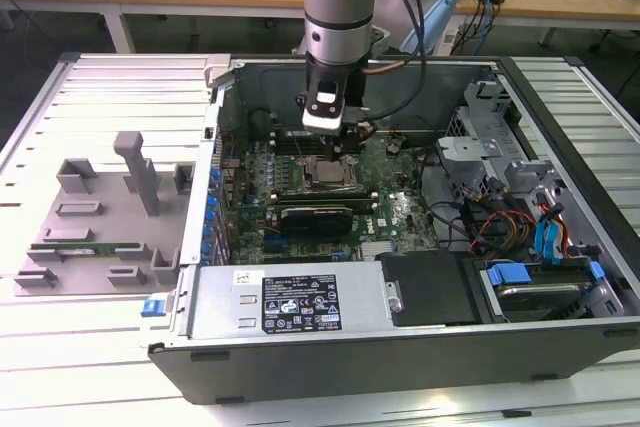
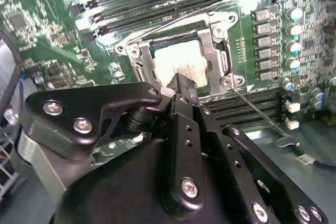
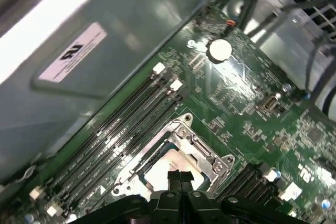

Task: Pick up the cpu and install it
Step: 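Close the cpu cover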

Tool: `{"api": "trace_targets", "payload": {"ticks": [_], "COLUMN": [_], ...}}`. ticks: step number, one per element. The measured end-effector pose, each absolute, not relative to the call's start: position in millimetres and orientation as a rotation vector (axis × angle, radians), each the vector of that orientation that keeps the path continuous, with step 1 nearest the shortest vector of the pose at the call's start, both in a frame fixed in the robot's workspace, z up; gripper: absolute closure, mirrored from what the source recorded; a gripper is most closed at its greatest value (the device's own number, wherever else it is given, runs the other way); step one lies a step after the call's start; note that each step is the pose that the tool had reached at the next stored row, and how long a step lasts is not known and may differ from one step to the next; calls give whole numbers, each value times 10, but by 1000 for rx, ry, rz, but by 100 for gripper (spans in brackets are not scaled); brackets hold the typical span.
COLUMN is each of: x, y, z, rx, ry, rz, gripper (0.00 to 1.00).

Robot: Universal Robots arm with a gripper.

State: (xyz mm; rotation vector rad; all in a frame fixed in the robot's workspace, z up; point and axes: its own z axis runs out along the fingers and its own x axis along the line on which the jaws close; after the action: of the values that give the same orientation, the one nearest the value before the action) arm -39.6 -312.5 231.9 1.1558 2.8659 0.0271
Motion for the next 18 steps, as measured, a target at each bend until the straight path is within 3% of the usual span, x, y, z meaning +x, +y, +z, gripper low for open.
{"api": "trace_targets", "payload": {"ticks": [18], "x": [-396], "y": [-3125], "z": [2297], "rx": [243], "ry": [3088], "rz": [49], "gripper": [89]}}
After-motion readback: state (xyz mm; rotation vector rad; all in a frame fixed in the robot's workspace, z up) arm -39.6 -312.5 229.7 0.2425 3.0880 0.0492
